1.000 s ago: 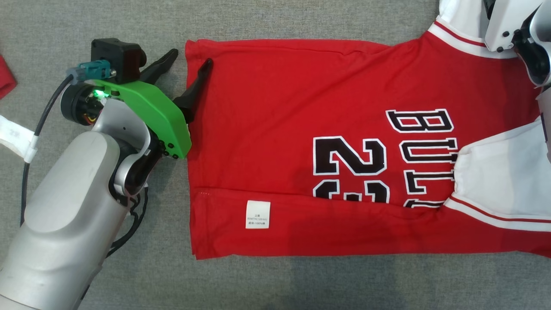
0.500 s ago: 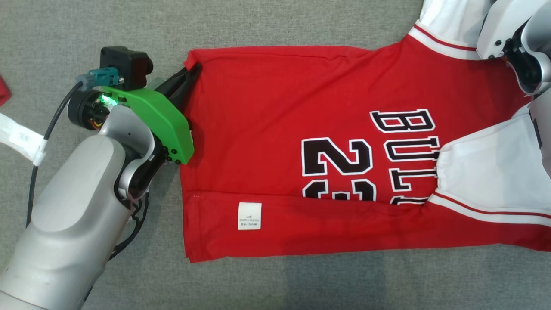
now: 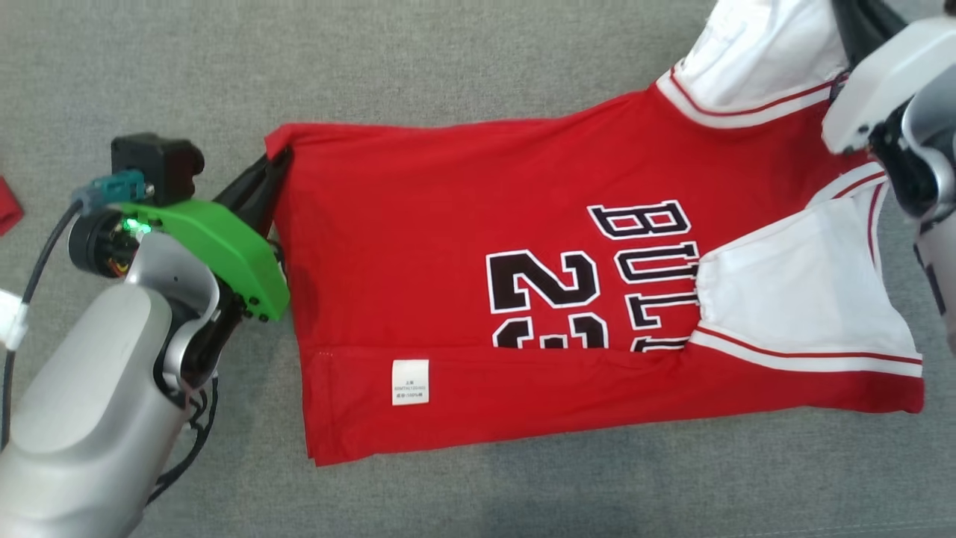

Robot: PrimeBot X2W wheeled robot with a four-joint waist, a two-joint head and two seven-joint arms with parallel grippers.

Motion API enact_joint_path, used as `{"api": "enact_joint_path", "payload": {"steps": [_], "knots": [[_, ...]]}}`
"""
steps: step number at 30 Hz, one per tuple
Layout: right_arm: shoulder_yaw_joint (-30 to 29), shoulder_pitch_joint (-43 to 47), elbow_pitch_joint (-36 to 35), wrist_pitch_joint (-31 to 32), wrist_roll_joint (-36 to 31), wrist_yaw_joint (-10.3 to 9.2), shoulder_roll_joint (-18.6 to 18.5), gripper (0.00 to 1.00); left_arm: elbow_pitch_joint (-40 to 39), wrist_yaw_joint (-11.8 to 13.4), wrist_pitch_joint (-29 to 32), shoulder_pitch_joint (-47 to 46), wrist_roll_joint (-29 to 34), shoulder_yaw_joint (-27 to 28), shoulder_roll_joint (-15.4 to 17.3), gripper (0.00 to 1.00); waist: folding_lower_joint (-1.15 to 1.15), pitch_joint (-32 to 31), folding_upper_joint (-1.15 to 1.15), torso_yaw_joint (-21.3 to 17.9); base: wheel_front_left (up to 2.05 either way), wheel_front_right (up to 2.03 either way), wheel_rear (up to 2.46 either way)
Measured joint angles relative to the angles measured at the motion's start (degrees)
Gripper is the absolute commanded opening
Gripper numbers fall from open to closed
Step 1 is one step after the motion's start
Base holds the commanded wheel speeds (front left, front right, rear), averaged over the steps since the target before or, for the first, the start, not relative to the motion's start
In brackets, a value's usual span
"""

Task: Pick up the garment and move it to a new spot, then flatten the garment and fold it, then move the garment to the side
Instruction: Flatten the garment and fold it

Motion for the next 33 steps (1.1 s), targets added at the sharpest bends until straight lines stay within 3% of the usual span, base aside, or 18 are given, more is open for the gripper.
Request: {"api": "enact_joint_path", "payload": {"steps": [8, 13, 21, 26, 27, 28, 29, 30, 31, 33], "knots": [[0.13, 12.68, -11.52, -1.08, 4.71, -0.01, -3.45, 0.00, -9.77, 3.47, -1.53, 9.40, -0.68, 1.52, 4.35, 0.00, 0.00, -4.84, 0.00, -2.14, 0.00, 0.00, 0.00], [-1.87, 22.40, -18.63, -1.22, 5.97, -0.01, -3.76, 0.00, -18.11, 6.56, -2.00, 17.87, -1.19, 1.48, 6.64, 0.00, 0.00, -7.52, 0.00, -3.82, 0.00, 0.00, 0.00], [-5.72, 36.39, -25.58, -0.31, 6.02, -0.01, -0.29, 0.00, -25.31, 11.58, -4.30, 30.84, -3.69, 2.15, 8.09, 0.00, 0.00, -10.09, 0.00, -6.41, 0.00, 0.00, 0.00], [-6.08, 40.70, -25.59, 0.15, 5.10, -0.02, 1.59, 0.00, -24.32, 12.05, -4.52, 34.14, -4.17, 1.64, 8.44, 0.00, 0.00, -11.22, 0.00, -6.91, 0.00, 0.00, 0.00], [-5.99, 42.01, -24.77, 0.18, 4.17, -0.02, 2.50, 0.00, -23.40, 12.06, -4.75, 34.74, -4.55, 1.43, 8.06, 0.09, 0.00, -11.78, 0.00, -6.95, 0.00, 0.00, 0.00], [-5.88, 42.49, -24.30, 0.18, 3.28, -0.02, 2.71, 0.00, -22.85, 12.06, -5.16, 35.13, -4.89, 1.48, 7.61, 0.35, 0.00, -12.08, 0.00, -6.95, 0.00, 0.00, 0.00], [-5.60, 42.80, -23.83, 0.18, 2.58, -0.02, 2.78, 0.27, -22.28, 12.05, -5.26, 35.44, -5.24, 1.47, 7.33, 0.69, 0.00, -12.38, 0.00, -6.95, 0.00, 0.00, 0.00], [-5.41, 42.94, -23.35, 0.11, 1.81, -0.02, 2.80, 0.70, -21.35, 12.04, -5.36, 35.70, -5.34, 1.29, 7.16, 1.00, 0.00, -12.69, 0.00, -6.94, 0.00, 0.00, 0.00], [-5.41, 42.94, -23.35, 0.11, 1.81, -0.02, 2.80, 1.00, -21.35, 12.04, -5.36, 35.70, -5.34, 1.29, 7.16, 1.00, 0.00, -12.69, 0.00, -6.94, 0.00, 0.00, 0.00], [-4.99, 43.17, -22.78, 0.12, 0.69, -0.02, 2.79, 1.00, -19.39, 12.02, -5.81, 36.16, -4.85, 0.59, 7.21, 1.00, 0.00, -13.41, 0.00, -6.89, 0.00, 0.00, 0.00]]}}
